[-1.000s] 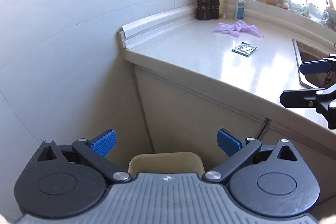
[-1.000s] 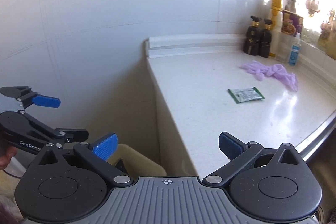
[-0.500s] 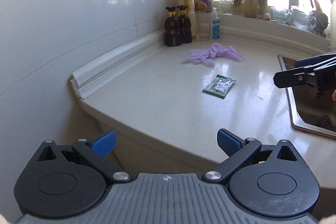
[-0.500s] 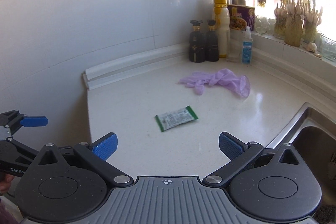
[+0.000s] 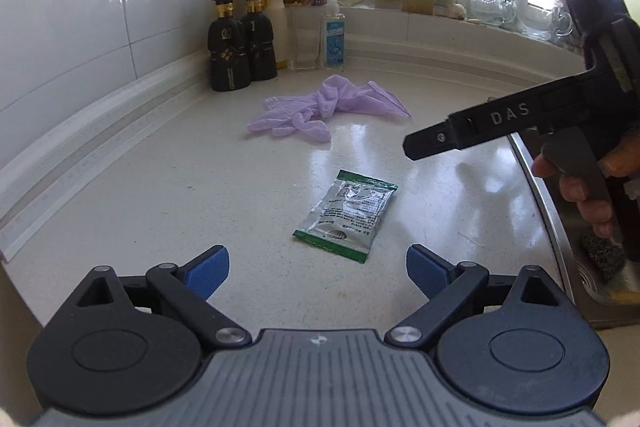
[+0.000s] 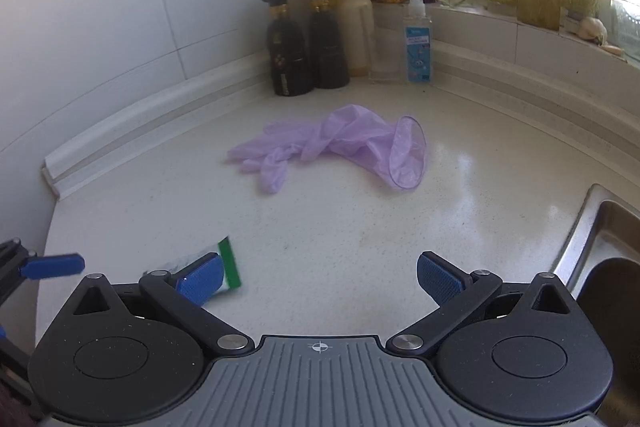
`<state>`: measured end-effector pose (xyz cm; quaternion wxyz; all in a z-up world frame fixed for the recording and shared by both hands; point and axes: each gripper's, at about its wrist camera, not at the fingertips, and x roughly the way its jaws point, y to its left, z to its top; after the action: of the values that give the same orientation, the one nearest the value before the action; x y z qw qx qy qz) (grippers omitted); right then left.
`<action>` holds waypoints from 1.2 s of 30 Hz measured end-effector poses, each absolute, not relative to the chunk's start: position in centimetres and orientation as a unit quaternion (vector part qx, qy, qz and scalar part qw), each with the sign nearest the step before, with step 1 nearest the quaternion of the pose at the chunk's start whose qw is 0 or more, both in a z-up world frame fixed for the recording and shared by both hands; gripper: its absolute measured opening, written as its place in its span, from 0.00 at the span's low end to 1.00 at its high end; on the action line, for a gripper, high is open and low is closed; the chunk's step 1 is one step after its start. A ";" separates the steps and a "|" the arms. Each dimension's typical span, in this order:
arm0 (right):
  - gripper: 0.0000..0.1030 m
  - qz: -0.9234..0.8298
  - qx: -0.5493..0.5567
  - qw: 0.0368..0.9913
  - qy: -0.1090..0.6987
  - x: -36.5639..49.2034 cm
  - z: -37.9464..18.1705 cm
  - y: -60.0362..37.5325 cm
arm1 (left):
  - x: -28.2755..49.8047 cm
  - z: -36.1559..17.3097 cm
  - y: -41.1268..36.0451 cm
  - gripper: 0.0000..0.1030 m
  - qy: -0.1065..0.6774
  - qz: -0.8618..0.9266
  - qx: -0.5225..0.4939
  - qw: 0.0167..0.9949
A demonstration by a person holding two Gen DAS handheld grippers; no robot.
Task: Collect trash
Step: 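Grasp the green sachet with the left gripper while the right gripper grasps the purple glove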
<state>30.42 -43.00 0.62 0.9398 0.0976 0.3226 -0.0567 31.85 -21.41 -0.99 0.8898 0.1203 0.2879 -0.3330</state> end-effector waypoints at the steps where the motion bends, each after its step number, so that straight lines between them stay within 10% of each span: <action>1: 1.00 -0.061 0.103 0.939 0.324 31.2 0.4 -43.7 | 32.2 -1.1 -21.8 0.86 0.291 -0.338 0.118 0.887; 14: 1.00 -0.079 0.019 0.935 0.344 40.5 -1.6 -46.2 | 33.5 -1.0 -24.3 0.50 0.280 -0.367 0.129 0.877; 26: 0.92 -0.060 0.015 0.945 0.320 44.0 -1.7 -45.5 | 33.8 -1.0 -24.8 0.43 0.284 -0.377 0.139 0.871; 29: 0.74 -0.066 0.017 0.949 0.309 44.1 -1.5 -45.6 | 33.9 -0.9 -24.9 0.19 0.280 -0.384 0.139 0.869; 36: 0.11 -0.068 0.024 0.948 0.310 43.8 -1.0 -45.9 | 32.9 -0.7 -25.6 0.09 0.268 -0.371 0.160 0.875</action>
<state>43.79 -45.87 -1.02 0.9482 0.0242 0.3096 -0.0678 32.87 -25.63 -0.69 0.8746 0.1598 0.2675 -0.3714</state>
